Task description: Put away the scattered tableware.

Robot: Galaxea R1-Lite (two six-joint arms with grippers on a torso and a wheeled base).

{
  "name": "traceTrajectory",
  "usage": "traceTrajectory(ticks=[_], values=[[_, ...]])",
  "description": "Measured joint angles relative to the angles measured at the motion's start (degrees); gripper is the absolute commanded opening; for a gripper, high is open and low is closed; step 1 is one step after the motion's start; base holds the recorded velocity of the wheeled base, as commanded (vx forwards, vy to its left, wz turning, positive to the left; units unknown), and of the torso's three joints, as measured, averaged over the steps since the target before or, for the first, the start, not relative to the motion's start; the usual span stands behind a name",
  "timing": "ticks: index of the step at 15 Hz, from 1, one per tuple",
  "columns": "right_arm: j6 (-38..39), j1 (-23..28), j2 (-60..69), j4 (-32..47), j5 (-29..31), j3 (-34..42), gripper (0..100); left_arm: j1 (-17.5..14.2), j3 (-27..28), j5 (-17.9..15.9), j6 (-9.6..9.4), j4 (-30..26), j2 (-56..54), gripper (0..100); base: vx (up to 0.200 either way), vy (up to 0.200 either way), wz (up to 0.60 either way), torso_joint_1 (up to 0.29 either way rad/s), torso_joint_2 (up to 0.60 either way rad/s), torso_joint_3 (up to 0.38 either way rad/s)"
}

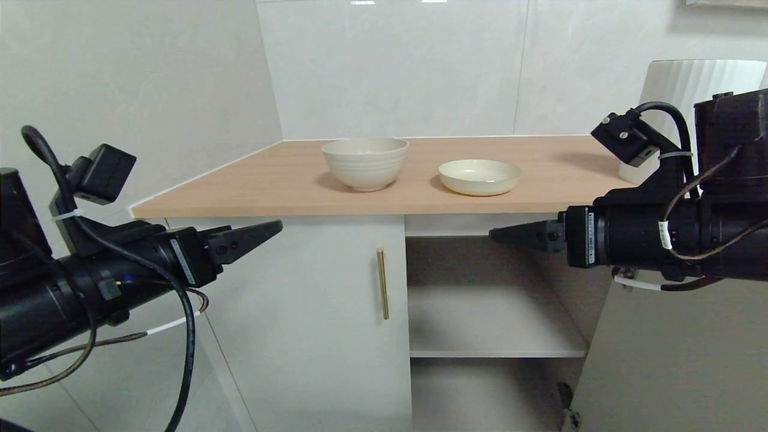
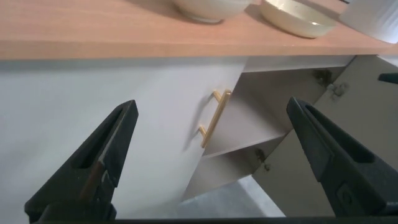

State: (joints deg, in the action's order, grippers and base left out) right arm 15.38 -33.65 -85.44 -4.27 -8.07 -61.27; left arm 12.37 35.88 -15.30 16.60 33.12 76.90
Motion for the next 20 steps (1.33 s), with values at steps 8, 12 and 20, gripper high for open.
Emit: traceTrajectory(ticks=[8,12,20], values=[[0.1,0.0,0.2,0.0,-0.1,0.0,100,-0.2,-0.5,-0.3,-1.48,-0.3,-0.8,100,0.000,0.075,0.00,0.001,0.00,0.001],[0.1,0.0,0.9,0.1,0.0,0.0,100,0.3,-0.9,-0.4,-2.40,-0.3,-0.9,100,0.000,0.000,0.00,0.000,0.00,0.000],[0.0,0.0,4.8,1.9,-1.5,0.9,100,0.5,-1.0,-0.4,-2.21,-0.4,-2.2,100,0.075,0.000,0.00,0.000,0.00,0.001]])
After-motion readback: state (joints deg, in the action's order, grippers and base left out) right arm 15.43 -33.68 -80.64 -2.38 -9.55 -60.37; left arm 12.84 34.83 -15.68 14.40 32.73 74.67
